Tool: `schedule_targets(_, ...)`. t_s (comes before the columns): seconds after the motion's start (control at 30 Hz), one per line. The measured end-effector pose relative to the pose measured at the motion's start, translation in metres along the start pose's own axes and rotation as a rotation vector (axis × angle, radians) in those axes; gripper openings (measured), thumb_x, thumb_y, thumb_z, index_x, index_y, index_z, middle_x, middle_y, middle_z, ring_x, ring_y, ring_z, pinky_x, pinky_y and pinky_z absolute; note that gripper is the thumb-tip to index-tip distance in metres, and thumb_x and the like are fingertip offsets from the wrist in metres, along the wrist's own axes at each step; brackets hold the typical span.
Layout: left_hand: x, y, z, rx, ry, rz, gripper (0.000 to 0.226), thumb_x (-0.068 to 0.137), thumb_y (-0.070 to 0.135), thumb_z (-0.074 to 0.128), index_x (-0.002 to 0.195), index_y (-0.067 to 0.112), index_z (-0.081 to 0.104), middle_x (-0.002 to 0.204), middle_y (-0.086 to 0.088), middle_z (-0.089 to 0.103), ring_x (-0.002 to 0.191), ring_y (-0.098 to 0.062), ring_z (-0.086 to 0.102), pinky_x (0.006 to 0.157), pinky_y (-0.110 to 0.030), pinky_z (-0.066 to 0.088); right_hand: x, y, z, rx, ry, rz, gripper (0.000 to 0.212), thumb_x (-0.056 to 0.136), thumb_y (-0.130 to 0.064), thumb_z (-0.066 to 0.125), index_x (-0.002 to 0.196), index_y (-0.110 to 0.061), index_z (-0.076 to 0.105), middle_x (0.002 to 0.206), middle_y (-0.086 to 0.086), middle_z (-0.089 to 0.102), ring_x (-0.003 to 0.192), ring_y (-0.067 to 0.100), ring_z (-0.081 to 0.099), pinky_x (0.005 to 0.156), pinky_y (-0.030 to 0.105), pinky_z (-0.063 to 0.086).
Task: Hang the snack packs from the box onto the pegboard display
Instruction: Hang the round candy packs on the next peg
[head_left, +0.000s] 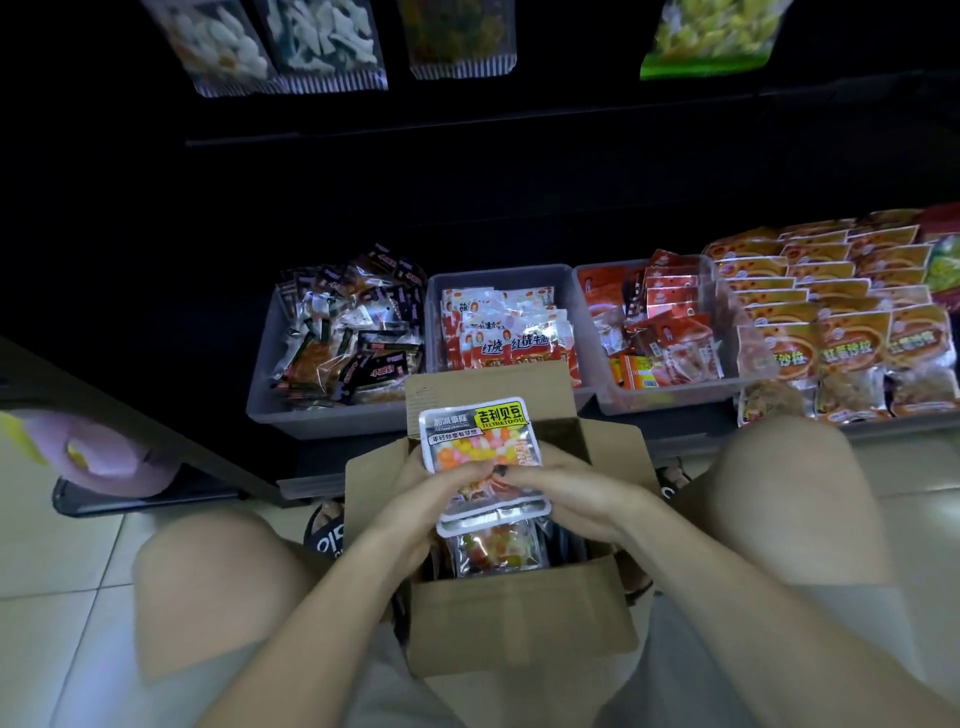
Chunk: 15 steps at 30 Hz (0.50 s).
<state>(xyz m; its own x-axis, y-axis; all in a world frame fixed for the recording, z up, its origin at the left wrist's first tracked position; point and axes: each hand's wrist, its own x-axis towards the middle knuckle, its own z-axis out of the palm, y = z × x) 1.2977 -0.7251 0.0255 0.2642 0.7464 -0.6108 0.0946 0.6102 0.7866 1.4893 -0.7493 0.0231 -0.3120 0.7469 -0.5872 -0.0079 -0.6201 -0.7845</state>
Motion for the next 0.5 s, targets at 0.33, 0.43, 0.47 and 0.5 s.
schedule_targets(0.33,0.011,0.007,-0.036,-0.203,0.344,0.128,0.049,0.082,0.005,0.085,0.125,0.018,0.065,0.11,-0.002,0.08,0.099,-0.022,0.078,0.084,-0.038,0.061,0.052,0.071,0.0,-0.514,0.451,0.328,0.014,0.089,-0.021,0.072,0.081,-0.017,0.061,0.081,0.005,0.065,0.075,0.017,0.063,0.07,0.026,0.05)
schedule_targets(0.43,0.016,0.001,-0.044,-0.212,0.359,0.133,0.051,0.081,0.008,0.087,0.126,0.019,0.065,0.11,-0.001,0.08,0.102,-0.024,0.077,0.096,-0.048,0.059,0.061,0.086,0.015,-0.707,0.438,0.458,0.053,0.087,-0.026,0.07,0.135,-0.011,0.052,0.127,0.012,0.067,0.115,0.028,0.065,0.09,0.03,0.054)
schedule_targets(0.47,0.016,-0.001,-0.046,-0.214,0.362,0.135,0.052,0.08,0.009,0.088,0.126,0.02,0.066,0.11,0.0,0.08,0.102,-0.023,0.077,0.098,-0.05,0.059,0.062,0.087,0.017,-0.741,0.469,0.46,0.064,0.089,-0.025,0.067,0.146,-0.01,0.042,0.133,0.013,0.065,0.122,0.029,0.063,0.092,0.03,0.052)
schedule_targets(0.5,0.017,-0.002,-0.047,-0.217,0.365,0.137,0.052,0.08,0.01,0.088,0.126,0.021,0.066,0.11,0.001,0.08,0.102,-0.022,0.077,0.098,-0.05,0.059,0.065,0.09,0.018,-0.76,0.491,0.458,0.072,0.091,-0.023,0.066,0.154,-0.009,0.033,0.137,0.013,0.063,0.126,0.03,0.061,0.094,0.031,0.051)
